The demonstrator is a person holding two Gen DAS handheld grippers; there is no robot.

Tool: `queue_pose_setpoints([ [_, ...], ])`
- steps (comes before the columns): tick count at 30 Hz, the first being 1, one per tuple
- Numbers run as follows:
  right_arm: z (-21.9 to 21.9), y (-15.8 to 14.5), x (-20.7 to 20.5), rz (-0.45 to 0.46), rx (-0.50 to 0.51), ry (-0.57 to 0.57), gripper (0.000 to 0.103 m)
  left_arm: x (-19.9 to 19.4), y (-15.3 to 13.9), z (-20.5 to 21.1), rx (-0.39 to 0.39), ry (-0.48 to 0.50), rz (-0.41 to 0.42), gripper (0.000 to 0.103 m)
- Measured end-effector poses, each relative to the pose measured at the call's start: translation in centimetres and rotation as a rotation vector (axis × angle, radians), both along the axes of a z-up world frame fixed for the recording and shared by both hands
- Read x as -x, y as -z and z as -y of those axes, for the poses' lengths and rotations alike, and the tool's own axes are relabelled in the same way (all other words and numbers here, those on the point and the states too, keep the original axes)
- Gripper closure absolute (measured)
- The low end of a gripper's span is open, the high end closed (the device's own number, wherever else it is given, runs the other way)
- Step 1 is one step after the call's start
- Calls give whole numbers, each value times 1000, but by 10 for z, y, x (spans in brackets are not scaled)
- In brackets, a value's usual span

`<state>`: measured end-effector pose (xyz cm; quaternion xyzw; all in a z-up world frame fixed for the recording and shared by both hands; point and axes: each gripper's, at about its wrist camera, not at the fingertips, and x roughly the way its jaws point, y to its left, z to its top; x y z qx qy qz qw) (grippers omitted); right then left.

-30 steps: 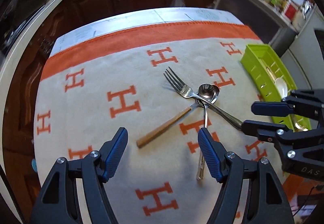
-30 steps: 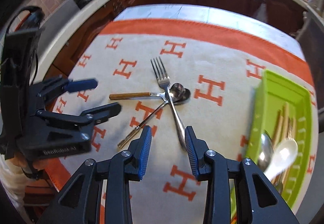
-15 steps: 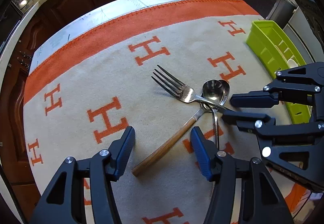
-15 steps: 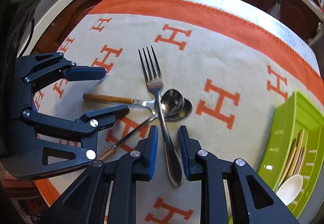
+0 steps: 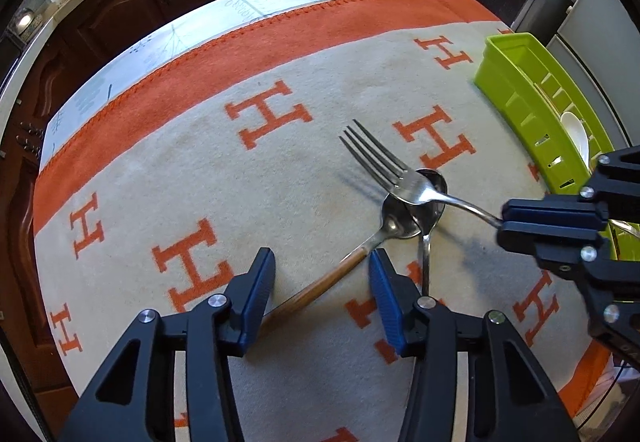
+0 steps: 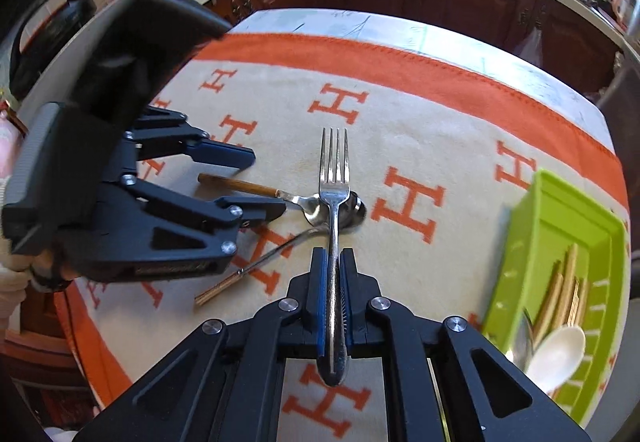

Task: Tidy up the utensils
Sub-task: 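Grasp the wooden-handled spoon with the left tool while the right tool holds the fork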

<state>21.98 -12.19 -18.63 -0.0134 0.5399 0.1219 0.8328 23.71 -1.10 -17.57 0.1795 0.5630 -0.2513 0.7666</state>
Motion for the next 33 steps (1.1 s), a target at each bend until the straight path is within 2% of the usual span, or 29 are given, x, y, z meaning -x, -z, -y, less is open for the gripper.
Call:
queue_pose_setpoints([
  [1, 2, -2, 0, 0, -5, 11, 97, 0, -1, 4, -10, 5, -2, 58],
  [5, 15, -11, 14, 3, -28, 60, 97, 0, -1, 25, -36, 46, -14, 79],
  [8, 21, -14, 26, -8, -53, 85, 103, 5, -2, 38, -66, 71, -16, 90],
  [11, 22, -11, 36, -33, -63, 93, 103, 10, -3, 44, -70, 52, -44, 99],
  [16, 23, 3, 41, -72, -63, 109, 103, 18, -4, 43, -43, -17, -74, 99],
  [18, 31, 3, 39, -92, -114, 132, 102, 19, -5, 38, -18, -52, -81, 99],
  [20, 36, 0, 36, -86, -123, 148, 100, 21, -5, 29, 3, -92, -89, 99],
  [24, 43, -2, 27, -112, -128, 145, 79, 27, -4, 7, 48, -154, -115, 99],
  [31, 26, 19, 7, -146, -1, 62, 79, 31, -14, -27, 103, -223, -113, 99],
  [33, 14, 26, 5, -146, 67, 21, 79, 28, -16, -36, 117, -237, -112, 99],
])
